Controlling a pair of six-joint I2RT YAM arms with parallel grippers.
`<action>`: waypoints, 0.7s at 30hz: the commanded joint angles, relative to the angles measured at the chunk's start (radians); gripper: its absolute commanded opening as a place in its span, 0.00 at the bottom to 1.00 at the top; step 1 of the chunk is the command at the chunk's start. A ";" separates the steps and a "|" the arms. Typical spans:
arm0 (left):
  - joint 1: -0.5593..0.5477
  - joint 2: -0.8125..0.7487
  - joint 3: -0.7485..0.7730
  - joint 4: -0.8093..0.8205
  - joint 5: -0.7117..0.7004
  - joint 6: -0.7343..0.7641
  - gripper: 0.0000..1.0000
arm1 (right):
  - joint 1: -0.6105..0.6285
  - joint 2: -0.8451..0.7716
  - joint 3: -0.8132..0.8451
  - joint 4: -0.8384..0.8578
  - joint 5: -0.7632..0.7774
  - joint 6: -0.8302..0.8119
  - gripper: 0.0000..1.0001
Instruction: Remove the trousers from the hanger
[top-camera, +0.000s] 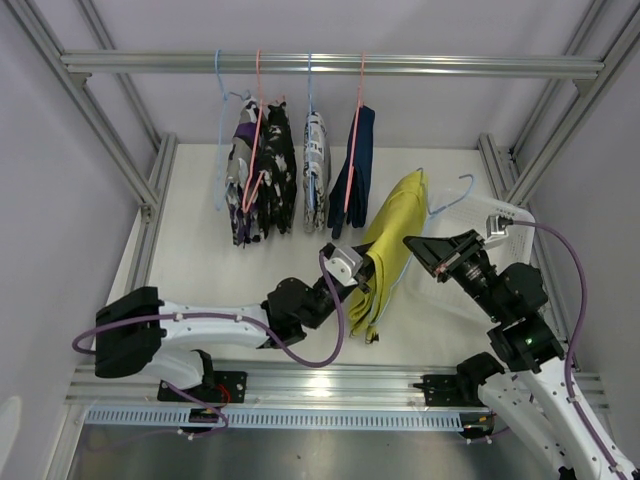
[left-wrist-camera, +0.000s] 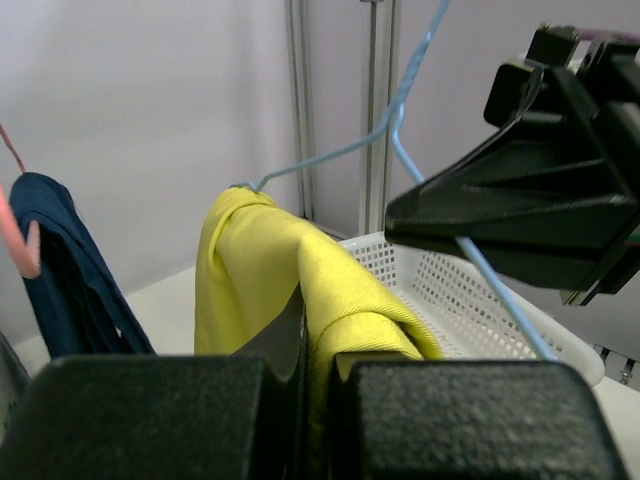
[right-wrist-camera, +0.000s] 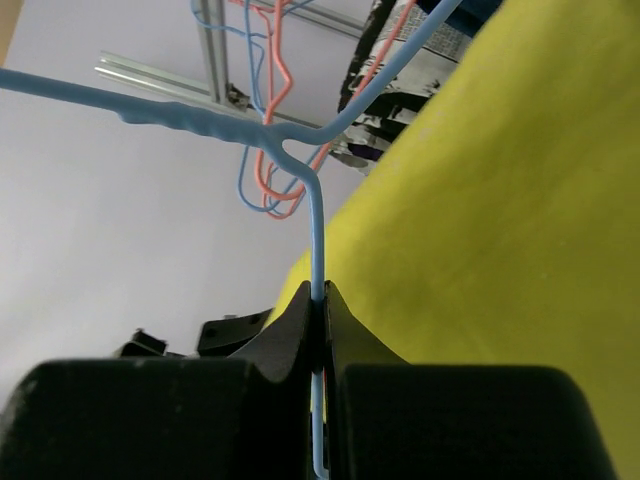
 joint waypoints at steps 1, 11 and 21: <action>-0.013 -0.121 0.085 0.116 0.008 0.055 0.01 | -0.003 -0.020 -0.025 -0.012 0.029 -0.030 0.00; -0.048 -0.203 0.105 0.036 -0.011 0.116 0.00 | -0.003 -0.115 -0.104 -0.074 0.058 -0.059 0.00; -0.056 -0.287 0.209 -0.105 -0.023 0.139 0.00 | -0.001 -0.121 -0.294 0.064 0.039 -0.021 0.00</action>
